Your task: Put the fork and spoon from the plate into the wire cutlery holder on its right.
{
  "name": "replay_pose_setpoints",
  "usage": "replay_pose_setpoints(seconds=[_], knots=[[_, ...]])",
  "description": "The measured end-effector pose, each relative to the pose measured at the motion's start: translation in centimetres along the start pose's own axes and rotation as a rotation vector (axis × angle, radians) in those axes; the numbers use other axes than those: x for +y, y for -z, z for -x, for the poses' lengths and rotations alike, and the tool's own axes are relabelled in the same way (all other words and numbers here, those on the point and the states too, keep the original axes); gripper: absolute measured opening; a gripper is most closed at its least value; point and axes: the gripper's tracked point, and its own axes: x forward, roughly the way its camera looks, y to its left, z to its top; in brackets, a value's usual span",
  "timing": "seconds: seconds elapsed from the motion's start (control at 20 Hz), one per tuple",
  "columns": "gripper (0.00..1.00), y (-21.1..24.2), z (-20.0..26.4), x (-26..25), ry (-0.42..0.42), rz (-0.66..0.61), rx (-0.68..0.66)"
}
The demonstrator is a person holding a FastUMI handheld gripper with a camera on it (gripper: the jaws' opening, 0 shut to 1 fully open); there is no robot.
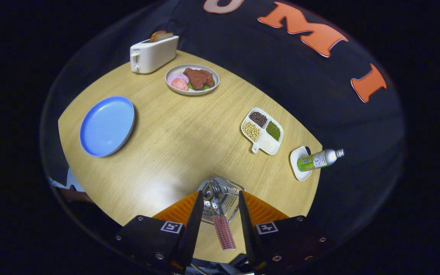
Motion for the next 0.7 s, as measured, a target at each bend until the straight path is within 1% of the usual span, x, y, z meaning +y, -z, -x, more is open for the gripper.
replay_pose_setpoints(seconds=[0.1,0.15,0.3,0.45,0.6,0.7], knots=[[0.60,-0.2,0.0,0.6,-0.037,-0.076,-0.064],[0.61,0.0,0.4,0.4,-0.029,-0.098,-0.099],[0.64,-0.6,1.6,-0.5,0.023,-0.113,-0.228],[0.71,-0.6,3.8,-0.7,0.047,-0.116,-0.338],[0.72,-1.5,6.4,-1.1,0.059,-0.158,-0.478],[0.76,-2.1,8.0,-1.7,0.087,-0.170,-0.580]])
